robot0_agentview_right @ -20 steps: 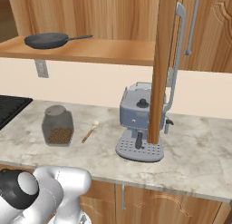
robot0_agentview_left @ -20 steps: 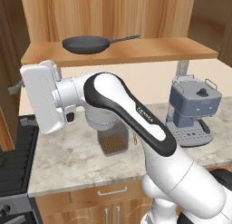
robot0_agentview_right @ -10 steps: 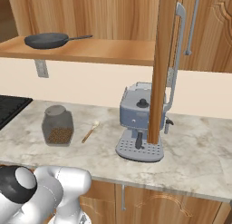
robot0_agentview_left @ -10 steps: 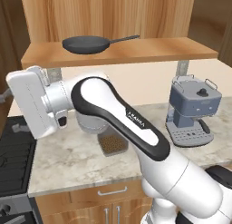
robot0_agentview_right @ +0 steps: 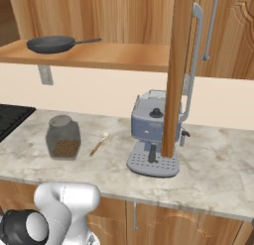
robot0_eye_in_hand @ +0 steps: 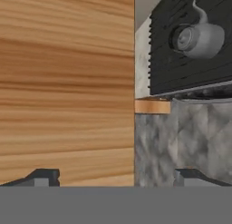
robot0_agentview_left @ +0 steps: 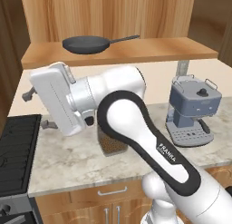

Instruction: Pick the pan from the cabinet and place it on the stove. Then turn on the stove burner for the pan.

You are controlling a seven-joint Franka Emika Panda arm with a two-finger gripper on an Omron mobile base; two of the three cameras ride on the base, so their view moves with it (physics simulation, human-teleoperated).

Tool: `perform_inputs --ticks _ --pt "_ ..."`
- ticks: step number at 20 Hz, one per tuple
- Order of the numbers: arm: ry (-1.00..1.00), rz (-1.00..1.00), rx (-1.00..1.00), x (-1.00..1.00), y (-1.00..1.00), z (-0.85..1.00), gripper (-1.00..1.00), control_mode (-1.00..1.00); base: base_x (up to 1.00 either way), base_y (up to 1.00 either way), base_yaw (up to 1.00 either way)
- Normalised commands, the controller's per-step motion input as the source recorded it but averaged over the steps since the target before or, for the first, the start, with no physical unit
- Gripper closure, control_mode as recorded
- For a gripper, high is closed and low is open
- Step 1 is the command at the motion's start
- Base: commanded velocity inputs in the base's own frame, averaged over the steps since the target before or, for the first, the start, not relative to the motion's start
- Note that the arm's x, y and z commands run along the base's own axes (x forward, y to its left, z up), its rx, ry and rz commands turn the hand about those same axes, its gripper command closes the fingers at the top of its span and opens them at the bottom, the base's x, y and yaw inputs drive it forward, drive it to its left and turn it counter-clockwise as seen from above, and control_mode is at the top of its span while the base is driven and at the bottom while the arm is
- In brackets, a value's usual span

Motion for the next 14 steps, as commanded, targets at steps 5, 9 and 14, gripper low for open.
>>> perform_inputs --ticks 5,9,14 --pt "0.0 -0.37 -0.09 0.0 -0.72 0.01 -1.0 -1.0 0.0 0.0 0.0" --pt "0.0 -0.36 -0.17 0.04 -0.62 0.05 -1.0 -1.0 0.0 0.0 0.0" --pt "0.07 -0.36 -0.25 0.16 -0.59 0.17 -1.0 -1.0 0.0 0.0 0.0"
